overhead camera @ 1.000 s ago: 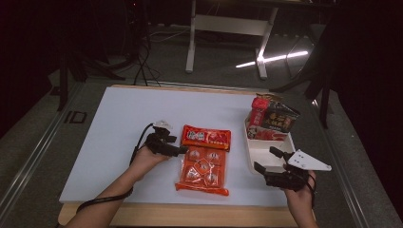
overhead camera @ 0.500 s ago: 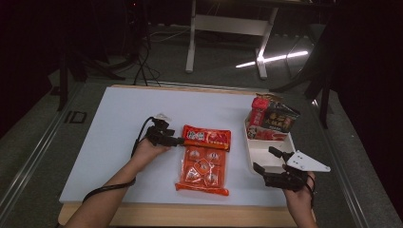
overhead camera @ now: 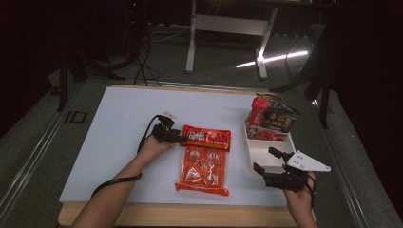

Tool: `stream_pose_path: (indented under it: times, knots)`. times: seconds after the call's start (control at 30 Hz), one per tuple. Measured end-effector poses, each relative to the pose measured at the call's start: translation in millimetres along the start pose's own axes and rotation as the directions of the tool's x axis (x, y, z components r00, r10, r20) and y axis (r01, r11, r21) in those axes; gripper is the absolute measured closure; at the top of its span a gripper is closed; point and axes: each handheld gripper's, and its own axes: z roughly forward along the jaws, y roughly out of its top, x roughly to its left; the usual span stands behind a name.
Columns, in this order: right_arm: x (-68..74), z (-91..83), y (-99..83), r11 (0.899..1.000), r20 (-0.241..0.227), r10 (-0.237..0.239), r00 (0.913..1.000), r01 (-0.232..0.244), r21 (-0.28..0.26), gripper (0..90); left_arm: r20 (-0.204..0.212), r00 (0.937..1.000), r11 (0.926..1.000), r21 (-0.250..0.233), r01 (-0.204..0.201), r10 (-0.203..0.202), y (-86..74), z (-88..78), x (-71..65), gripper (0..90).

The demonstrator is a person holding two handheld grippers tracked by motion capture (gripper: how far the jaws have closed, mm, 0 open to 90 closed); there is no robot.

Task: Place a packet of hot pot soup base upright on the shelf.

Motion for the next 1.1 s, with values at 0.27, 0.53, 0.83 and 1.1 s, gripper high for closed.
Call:
stream_pose_path:
  times: [0.27, 0.53, 0.83, 1.1]
  knots:
    - [-0.2, 0.4, -0.2, 1.000, -0.006, 0.003, 1.0000, -0.003, -0.002, 15.7, 0.041, 0.9991, 0.9999, -0.014, 0.002, -0.001, 4.0, 8.7, 0.1, 58.4]
    - [-0.5, 1.1, -0.5, 1.000, -0.012, 0.008, 0.9999, -0.008, 0.002, 15.7, 0.082, 0.9965, 0.9999, -0.007, -0.014, 0.015, 7.7, 17.3, -6.4, 64.9]
    - [0.0, 1.8, -0.1, 1.000, -0.014, 0.006, 0.9999, -0.006, 0.004, 15.7, 0.095, 0.9944, 0.9987, 0.018, -0.048, 0.046, 10.6, 20.6, -18.7, 85.8]
    - [0.4, 1.7, 0.9, 1.000, -0.015, 0.013, 0.9998, -0.013, -0.002, 15.7, 0.080, 0.9906, 0.9937, -0.020, -0.110, 0.111, 10.0, 11.1, -23.4, 89.3]
